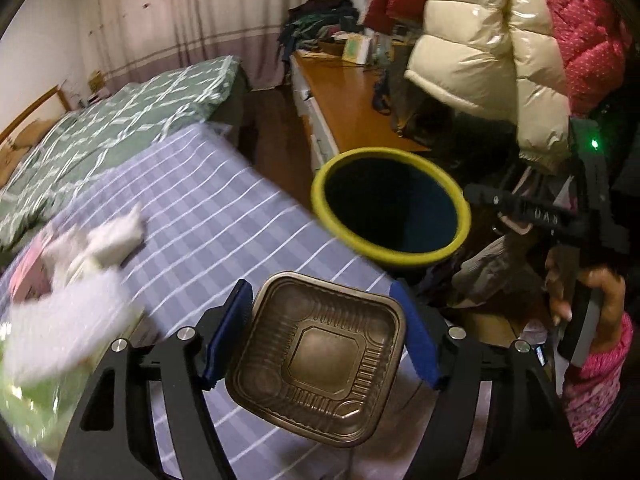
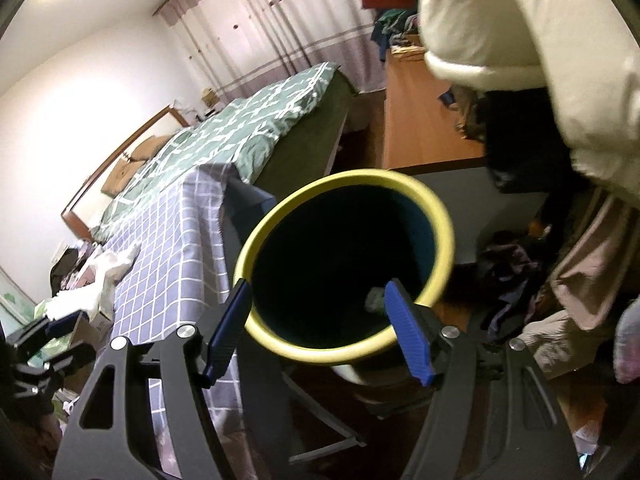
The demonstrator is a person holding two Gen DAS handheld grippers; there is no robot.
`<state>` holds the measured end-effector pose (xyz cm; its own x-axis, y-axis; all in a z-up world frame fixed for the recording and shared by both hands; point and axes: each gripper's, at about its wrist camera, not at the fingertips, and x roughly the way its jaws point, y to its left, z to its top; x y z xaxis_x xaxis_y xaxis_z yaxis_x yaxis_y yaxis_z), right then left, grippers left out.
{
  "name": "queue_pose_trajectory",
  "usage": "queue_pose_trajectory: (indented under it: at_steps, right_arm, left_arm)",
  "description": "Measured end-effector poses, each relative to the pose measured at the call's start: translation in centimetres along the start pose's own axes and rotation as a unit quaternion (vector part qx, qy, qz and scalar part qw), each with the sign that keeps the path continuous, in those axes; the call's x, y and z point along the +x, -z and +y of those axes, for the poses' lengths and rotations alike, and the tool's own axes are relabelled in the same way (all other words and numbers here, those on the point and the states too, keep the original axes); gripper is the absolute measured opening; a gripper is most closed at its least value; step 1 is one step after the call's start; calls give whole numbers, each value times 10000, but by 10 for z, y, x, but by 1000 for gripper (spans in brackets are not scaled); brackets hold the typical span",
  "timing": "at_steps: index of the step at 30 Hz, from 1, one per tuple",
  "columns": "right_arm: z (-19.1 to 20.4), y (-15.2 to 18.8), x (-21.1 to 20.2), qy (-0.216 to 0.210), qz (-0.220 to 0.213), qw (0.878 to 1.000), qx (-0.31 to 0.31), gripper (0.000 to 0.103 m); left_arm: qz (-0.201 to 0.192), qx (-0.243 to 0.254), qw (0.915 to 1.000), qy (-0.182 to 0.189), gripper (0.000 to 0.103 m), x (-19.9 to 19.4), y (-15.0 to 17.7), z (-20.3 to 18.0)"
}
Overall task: Collect trash
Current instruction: 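Carry the brown tray over the yellow bin and open the left tool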
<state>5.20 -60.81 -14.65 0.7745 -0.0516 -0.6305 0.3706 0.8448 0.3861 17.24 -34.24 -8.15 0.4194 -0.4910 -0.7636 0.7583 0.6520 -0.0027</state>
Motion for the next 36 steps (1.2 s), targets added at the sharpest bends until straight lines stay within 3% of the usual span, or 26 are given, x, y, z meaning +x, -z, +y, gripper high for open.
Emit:
queue_pose_trajectory:
  at_steps: [9, 18, 20, 23, 28, 31, 36]
  right_arm:
    - [-33, 3, -29, 508, -305, 9982, 109, 67]
    - [-50, 8, -29, 601, -169, 9978, 215, 68]
    - [-51, 10, -27, 601, -109, 9979, 223, 69]
    - [-49, 11, -24, 588, -54, 9980, 215, 69]
    - [-43, 15, -22, 572, -8, 9983, 142, 70]
    - [-36, 19, -19, 503, 62, 9987, 99, 70]
    - [-12, 25, -11, 337, 195, 9992, -123, 70]
  left_arm:
    - [4, 333, 9988, 362, 71, 55, -67, -47]
    - [53, 319, 9989, 329, 72, 125, -112, -77]
    - [8, 243, 9993, 283, 86, 137, -118, -78]
    - [-5, 52, 9998, 181, 88, 146, -124, -72]
    - [-155, -148, 9998, 46, 89, 116, -118, -56]
    - [-414, -202, 9987, -214, 92, 74, -107, -46]
    - [-753, -641, 9946, -319, 97, -2, -71, -16]
